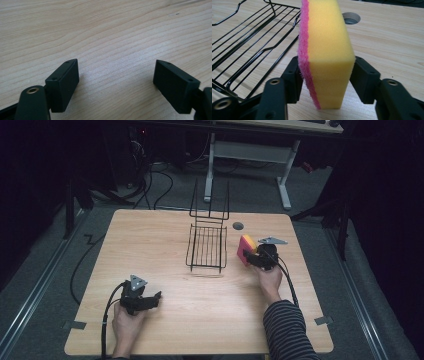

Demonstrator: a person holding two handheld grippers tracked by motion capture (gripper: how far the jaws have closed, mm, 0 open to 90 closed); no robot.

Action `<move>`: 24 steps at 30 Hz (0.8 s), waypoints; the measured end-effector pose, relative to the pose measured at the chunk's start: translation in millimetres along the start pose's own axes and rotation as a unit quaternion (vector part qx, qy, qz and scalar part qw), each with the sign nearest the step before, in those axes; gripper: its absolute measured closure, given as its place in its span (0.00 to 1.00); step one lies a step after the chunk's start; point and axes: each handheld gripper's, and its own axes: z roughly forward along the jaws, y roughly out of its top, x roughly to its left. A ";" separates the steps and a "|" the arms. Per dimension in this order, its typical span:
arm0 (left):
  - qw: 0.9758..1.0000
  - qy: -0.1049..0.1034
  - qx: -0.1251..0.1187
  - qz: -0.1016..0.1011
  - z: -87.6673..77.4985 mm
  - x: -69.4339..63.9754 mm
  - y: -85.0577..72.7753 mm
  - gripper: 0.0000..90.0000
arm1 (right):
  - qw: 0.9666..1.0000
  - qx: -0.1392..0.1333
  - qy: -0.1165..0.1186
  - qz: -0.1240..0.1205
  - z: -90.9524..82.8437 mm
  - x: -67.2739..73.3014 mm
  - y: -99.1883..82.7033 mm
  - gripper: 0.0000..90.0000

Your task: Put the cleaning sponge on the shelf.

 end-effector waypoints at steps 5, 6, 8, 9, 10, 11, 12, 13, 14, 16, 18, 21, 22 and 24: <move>1.000 0.000 0.000 0.000 0.0 0.0 0.0 0.24 | 1.000 0.002 -0.001 -0.009 0.4 2.9 -0.3 0.62; 1.000 0.000 0.000 0.000 0.0 0.0 0.0 0.24 | 1.000 0.002 0.000 -0.007 0.3 3.7 -0.4 0.63; 1.000 -0.001 0.000 0.001 0.0 -0.1 0.0 0.24 | 1.000 0.000 0.000 -0.010 0.1 3.6 -0.2 0.66; 1.000 -0.001 0.000 0.001 0.0 -0.1 0.0 0.24 | 1.000 -0.002 0.000 -0.013 0.1 3.4 -0.1 0.67; 1.000 -0.001 0.000 0.001 0.0 -0.1 0.0 0.24 | 1.000 -0.002 0.000 -0.013 0.1 3.4 -0.1 0.67; 1.000 -0.001 0.000 0.001 0.0 0.0 0.0 0.24 | 1.000 -0.002 0.000 -0.012 0.0 3.6 -0.2 0.67; 1.000 -0.001 0.000 0.001 0.0 0.0 0.0 0.24 | 1.000 -0.001 0.000 -0.012 -0.2 3.7 -0.2 0.67; 1.000 -0.001 0.000 0.001 0.0 0.0 0.0 0.24 | 1.000 -0.001 0.000 -0.012 -0.4 3.5 -0.2 0.67; 1.000 -0.001 0.000 0.001 0.0 0.0 0.0 0.24 | 1.000 -0.001 0.000 -0.012 -0.4 3.5 -0.2 0.67; 1.000 -0.001 0.000 0.000 0.0 0.0 0.0 0.24 | 1.000 -0.003 0.000 -0.013 -2.3 3.6 0.3 0.67; 1.000 -0.001 0.000 0.001 0.0 0.0 0.0 0.24 | 1.000 -0.006 0.001 -0.016 -4.2 4.4 1.0 0.67; 1.000 -0.001 0.000 0.001 0.0 0.0 0.0 0.24 | 1.000 -0.011 0.003 -0.017 -7.9 5.8 2.6 0.67; 1.000 -0.001 0.000 0.000 0.0 0.0 0.0 0.24 | 1.000 -0.012 0.004 -0.018 -8.7 5.9 2.9 0.67; 1.000 -0.001 0.000 0.000 -0.1 0.0 0.0 0.24 | 1.000 -0.013 0.006 -0.021 -10.5 5.7 3.5 0.67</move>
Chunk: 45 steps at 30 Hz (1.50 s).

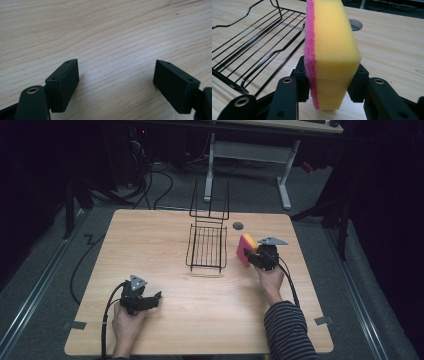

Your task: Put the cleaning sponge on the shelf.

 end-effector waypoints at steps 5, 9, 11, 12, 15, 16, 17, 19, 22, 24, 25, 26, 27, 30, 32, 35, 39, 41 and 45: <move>1.000 0.000 0.000 0.000 0.0 0.0 0.0 0.24 | 1.000 -0.003 0.006 0.004 -4.4 0.5 1.5 0.67; 1.000 0.000 0.000 0.000 0.0 -0.1 0.0 0.24 | 1.000 -0.006 0.010 -0.001 -6.6 1.1 2.4 0.67; 1.000 0.000 0.000 0.000 0.1 -0.1 0.0 0.24 | 1.000 -0.007 0.013 0.001 -8.3 1.9 2.8 0.67; 1.000 0.000 0.000 0.000 0.0 -0.1 0.0 0.24 | 1.000 -0.009 0.015 -0.002 -9.2 1.7 3.2 0.67; 1.000 0.000 0.000 0.000 0.0 -0.1 0.0 0.24 | 1.000 -0.008 0.016 0.001 -11.8 2.9 4.0 0.67; 1.000 0.000 0.000 0.000 0.1 -0.1 0.0 0.24 | 1.000 -0.008 0.017 0.001 -13.2 2.8 4.7 0.67; 1.000 0.000 0.000 0.000 0.1 -0.1 0.0 0.24 | 1.000 -0.008 0.017 0.001 -13.2 2.8 4.7 0.67; 1.000 0.000 0.000 0.000 0.0 -0.1 0.0 0.24 | 1.000 -0.010 0.018 0.001 -14.3 3.1 5.2 0.67; 1.000 0.000 0.000 0.000 0.1 -0.1 0.0 0.24 | 1.000 -0.010 0.019 0.000 -16.9 5.2 6.1 0.67; 1.000 0.000 0.000 0.000 0.1 -0.1 0.0 0.24 | 1.000 -0.011 0.020 -0.001 -17.4 5.3 6.3 0.67; 1.000 0.000 0.000 0.000 0.1 -0.1 0.0 0.24 | 1.000 -0.012 0.021 -0.004 -18.1 5.4 6.6 0.67; 1.000 0.000 0.000 0.000 0.1 -0.1 0.0 0.24 | 1.000 -0.012 0.022 -0.006 -18.5 5.5 6.8 0.67; 1.000 0.000 0.000 0.000 0.1 -0.1 0.0 0.24 | 1.000 -0.012 0.022 -0.003 -19.2 6.2 6.9 0.67; 1.000 0.000 0.000 0.000 0.1 -0.1 0.0 0.24 | 0.999 -0.018 0.029 0.000 -22.9 6.7 8.5 0.67; 1.000 0.000 0.000 0.000 0.1 -0.1 0.0 0.24 | 0.999 -0.021 0.030 0.002 -25.8 7.8 9.9 0.67; 1.000 0.000 0.000 0.000 0.1 -0.1 0.0 0.24 | 0.999 -0.027 0.032 -0.003 -28.6 7.5 11.4 0.67; 1.000 0.000 0.000 0.000 0.1 -0.1 0.0 0.24 | 0.999 -0.029 0.034 -0.006 -34.0 8.5 13.2 0.67; 1.000 0.000 0.000 0.000 0.1 0.0 0.0 0.24 | 0.999 -0.032 0.034 -0.008 -38.3 9.3 14.4 0.67; 1.000 0.000 0.000 0.001 0.1 0.0 0.1 0.24 | 0.999 -0.037 0.037 -0.012 -41.8 9.9 16.0 0.67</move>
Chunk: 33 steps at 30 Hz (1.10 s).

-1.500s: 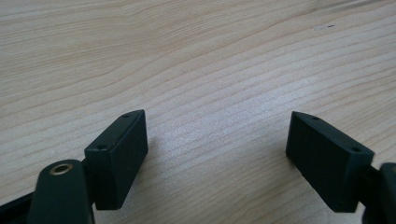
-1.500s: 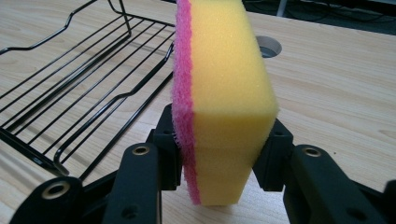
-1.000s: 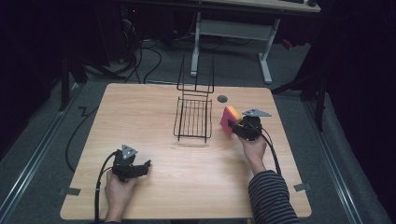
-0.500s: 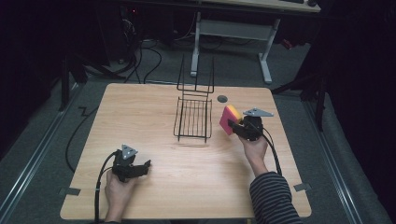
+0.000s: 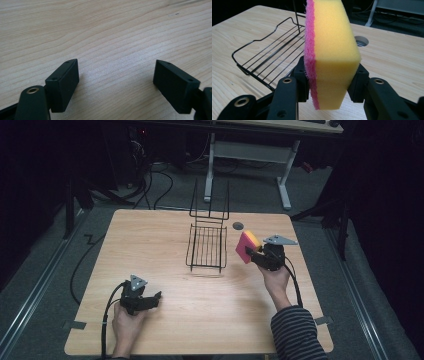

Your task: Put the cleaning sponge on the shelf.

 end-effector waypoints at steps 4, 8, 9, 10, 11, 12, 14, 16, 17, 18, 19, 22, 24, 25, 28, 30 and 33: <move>1.000 0.000 0.000 0.000 0.0 0.0 0.0 0.24 | 1.000 -0.010 0.006 -0.004 -5.1 3.6 3.0 0.67; 1.000 0.000 0.000 0.000 0.0 0.0 0.0 0.24 | 1.000 -0.010 0.009 -0.007 -7.1 6.6 5.0 0.67; 1.000 0.000 0.000 0.000 0.0 0.0 0.0 0.24 | 1.000 -0.010 0.011 -0.012 -8.4 9.9 7.7 0.67; 1.000 0.000 0.000 0.000 0.0 0.0 0.0 0.24 | 1.000 -0.010 0.011 -0.012 -8.4 9.9 7.7 0.67; 1.000 0.000 0.000 0.000 0.0 0.0 0.0 0.24 | 1.000 -0.012 0.013 -0.014 -9.0 11.0 8.8 0.67; 1.000 0.000 0.000 0.000 0.0 0.0 0.0 0.24 | 1.000 -0.018 0.018 -0.018 -10.1 14.6 11.6 0.67; 1.000 0.000 0.000 0.000 0.0 0.0 0.0 0.24 | 0.999 -0.020 0.022 -0.022 -10.3 18.1 14.2 0.67; 1.000 0.000 0.000 0.000 0.0 0.0 0.0 0.24 | 0.999 -0.019 0.024 -0.024 -10.3 20.0 15.5 0.67; 1.000 0.000 0.000 0.001 0.0 0.0 0.0 0.24 | 0.999 -0.022 0.026 -0.026 -9.8 22.0 16.4 0.67; 1.000 0.000 0.000 0.001 0.0 0.0 0.0 0.24 | 0.999 -0.024 0.029 -0.027 -9.4 24.0 17.2 0.67; 1.000 0.000 0.000 0.000 0.0 0.0 0.0 0.24 | 0.999 -0.024 0.032 -0.028 -8.8 25.0 17.6 0.67; 1.000 0.000 0.000 0.001 0.0 0.0 0.0 0.24 | 0.999 -0.019 0.036 -0.035 -5.8 30.7 19.6 0.67; 1.000 0.000 0.000 0.000 0.0 0.0 0.0 0.24 | 0.997 -0.026 0.050 -0.043 -3.5 35.9 21.3 0.67; 1.000 0.000 0.000 0.000 0.0 0.0 0.0 0.24 | 0.997 -0.023 0.050 -0.044 -2.6 38.2 22.1 0.67; 1.000 0.000 0.000 0.000 0.0 0.0 0.0 0.24 | 0.997 -0.021 0.053 -0.051 0.8 42.4 23.9 0.67; 1.000 0.000 0.000 0.000 0.0 0.0 0.0 0.24 | 0.997 -0.019 0.055 -0.054 3.2 45.6 25.3 0.67; 1.000 0.000 0.000 0.000 0.0 -0.1 0.0 0.24 | 0.996 -0.017 0.061 -0.061 8.6 52.5 28.6 0.67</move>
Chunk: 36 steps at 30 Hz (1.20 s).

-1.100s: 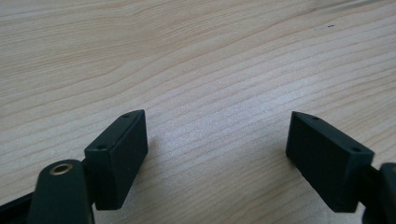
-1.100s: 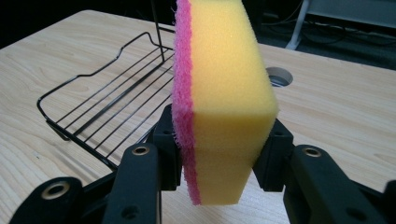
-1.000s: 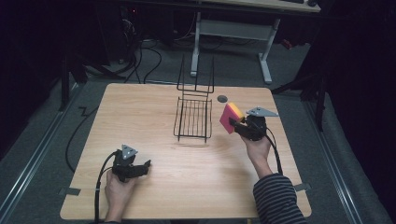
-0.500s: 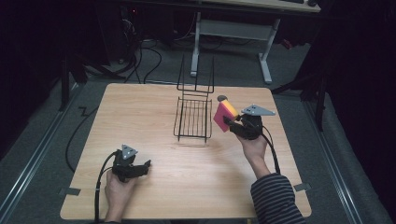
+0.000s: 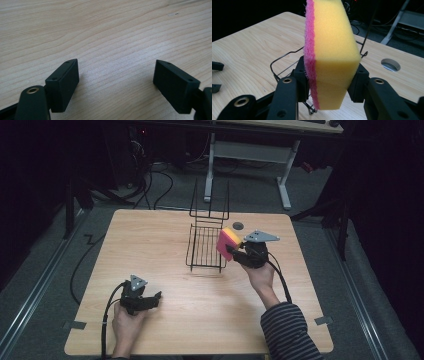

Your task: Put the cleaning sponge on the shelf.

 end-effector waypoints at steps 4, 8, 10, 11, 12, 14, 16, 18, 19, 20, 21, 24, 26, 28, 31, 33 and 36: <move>1.000 0.000 0.001 0.001 -0.1 0.1 0.0 0.24 | 1.000 0.004 0.003 -0.002 5.6 3.5 2.1 0.67; 1.000 0.000 0.000 0.000 -0.1 0.1 0.0 0.24 | 1.000 0.011 0.006 -0.004 15.2 7.2 4.1 0.67; 1.000 -0.001 0.000 0.000 -0.1 0.1 0.0 0.24 | 1.000 0.015 0.007 -0.005 20.2 9.2 4.5 0.67; 1.000 0.000 0.000 0.000 -0.1 0.1 0.0 0.24 | 1.000 0.016 0.008 -0.006 22.9 10.0 4.7 0.67; 1.000 -0.001 0.000 0.000 -0.1 0.1 0.0 0.24 | 1.000 0.020 0.012 -0.006 28.0 11.6 4.8 0.67; 1.000 -0.001 0.000 0.000 -0.1 0.1 0.0 0.24 | 1.000 0.022 0.015 -0.003 34.0 13.2 4.5 0.67; 1.000 0.000 0.000 0.001 -0.1 0.1 0.0 0.24 | 1.000 0.027 0.015 -0.005 38.9 14.8 4.2 0.67; 1.000 0.000 0.000 0.000 -0.1 0.1 0.0 0.24 | 0.999 0.028 0.015 -0.005 41.9 15.9 3.8 0.67; 1.000 0.000 0.000 0.000 -0.1 0.1 0.0 0.24 | 0.999 0.030 0.017 -0.003 44.9 16.4 3.3 0.67; 1.000 -0.001 0.000 0.000 -0.1 0.1 0.0 0.24 | 0.999 0.033 0.017 -0.001 47.6 16.8 2.8 0.67; 1.000 -0.001 0.000 0.000 -0.1 0.1 0.0 0.24 | 0.999 0.036 0.017 0.002 50.0 17.3 2.2 0.67; 1.000 0.000 0.000 0.000 -0.1 0.1 0.0 0.24 | 0.999 0.040 0.019 -0.001 56.1 18.7 1.1 0.67; 1.000 -0.001 0.000 0.000 -0.1 0.1 0.0 0.24 | 0.999 0.042 0.019 -0.004 58.3 20.3 1.0 0.67; 1.000 0.000 0.000 0.001 -0.1 0.0 0.0 0.24 | 0.999 0.044 0.020 -0.007 60.9 21.3 1.5 0.67; 1.000 0.000 0.000 0.000 -0.1 0.0 0.0 0.24 | 0.999 0.045 0.020 -0.005 63.9 21.4 1.4 0.67; 1.000 0.000 0.000 0.000 -0.1 0.0 0.0 0.24 | 0.999 0.048 0.019 -0.001 66.1 21.5 0.9 0.67; 1.000 0.000 0.000 0.001 -0.1 0.1 0.0 0.24 | 0.999 0.050 0.020 -0.001 68.9 21.2 0.0 0.67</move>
